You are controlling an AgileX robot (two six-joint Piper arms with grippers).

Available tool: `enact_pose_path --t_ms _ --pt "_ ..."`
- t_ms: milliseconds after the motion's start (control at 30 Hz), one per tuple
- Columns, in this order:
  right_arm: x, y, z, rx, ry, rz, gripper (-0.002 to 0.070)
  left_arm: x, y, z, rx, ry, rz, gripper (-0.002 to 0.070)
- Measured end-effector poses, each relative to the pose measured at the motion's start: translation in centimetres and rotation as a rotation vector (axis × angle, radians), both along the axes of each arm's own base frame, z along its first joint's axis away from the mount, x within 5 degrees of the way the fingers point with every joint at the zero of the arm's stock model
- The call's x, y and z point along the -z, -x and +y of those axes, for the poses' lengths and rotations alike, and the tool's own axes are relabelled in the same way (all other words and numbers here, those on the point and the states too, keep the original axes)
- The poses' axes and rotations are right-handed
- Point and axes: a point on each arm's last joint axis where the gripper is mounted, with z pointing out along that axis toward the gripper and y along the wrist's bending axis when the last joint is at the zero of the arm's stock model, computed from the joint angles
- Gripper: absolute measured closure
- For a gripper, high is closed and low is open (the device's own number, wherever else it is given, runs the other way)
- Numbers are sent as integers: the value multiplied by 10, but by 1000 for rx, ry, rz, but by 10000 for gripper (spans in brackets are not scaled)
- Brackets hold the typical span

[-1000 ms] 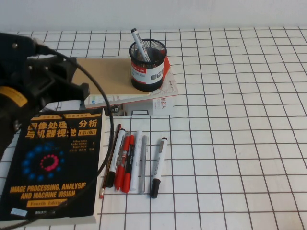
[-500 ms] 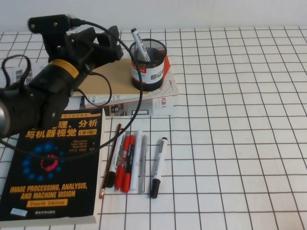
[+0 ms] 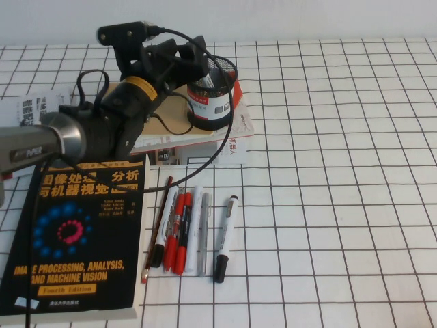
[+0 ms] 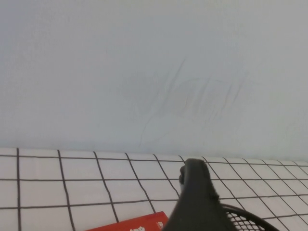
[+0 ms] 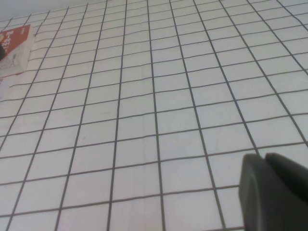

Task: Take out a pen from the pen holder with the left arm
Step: 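Take a marker out of the pen holder and lay it on the table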

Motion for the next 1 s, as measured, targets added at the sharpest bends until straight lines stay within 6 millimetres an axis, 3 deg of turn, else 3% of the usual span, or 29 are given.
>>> enact_pose_path --t_ms 600,900,1000 --pt "0 0 0 0 0 0 693 27 -22 -12 -1 6 24 254" --pt "0 0 0 0 0 0 692 25 -32 -16 -3 20 -1 255" --pt "0 0 0 0 0 0 692 27 -33 -16 -6 14 12 286"
